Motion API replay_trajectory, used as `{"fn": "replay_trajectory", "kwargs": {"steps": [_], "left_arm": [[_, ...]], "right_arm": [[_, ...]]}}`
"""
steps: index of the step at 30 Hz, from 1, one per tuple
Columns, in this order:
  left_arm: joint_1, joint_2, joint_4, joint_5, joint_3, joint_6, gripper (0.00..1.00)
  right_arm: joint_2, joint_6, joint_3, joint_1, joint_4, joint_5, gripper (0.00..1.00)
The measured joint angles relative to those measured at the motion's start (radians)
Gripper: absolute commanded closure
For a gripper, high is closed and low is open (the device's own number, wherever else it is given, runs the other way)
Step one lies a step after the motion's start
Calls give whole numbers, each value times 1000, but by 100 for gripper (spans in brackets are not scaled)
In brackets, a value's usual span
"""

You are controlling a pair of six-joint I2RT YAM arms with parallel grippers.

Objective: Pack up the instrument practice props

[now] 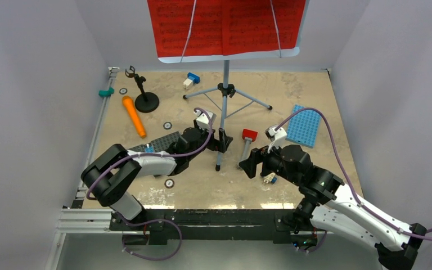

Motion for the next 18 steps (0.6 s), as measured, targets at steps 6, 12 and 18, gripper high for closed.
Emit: {"fn": "replay_trajectory", "kwargs": {"steps": [6,12,18], "left_arm": [[-37,55,-23,-1,26,1,18],[-60,56,-42,-22,27,3,35],[-65,55,-90,-55,26,8,59]], "right_arm": [[-6,0,0,0,-21,3,13],[-7,0,0,0,-39,3,13],[-8,0,0,0,-45,4,14]]}}
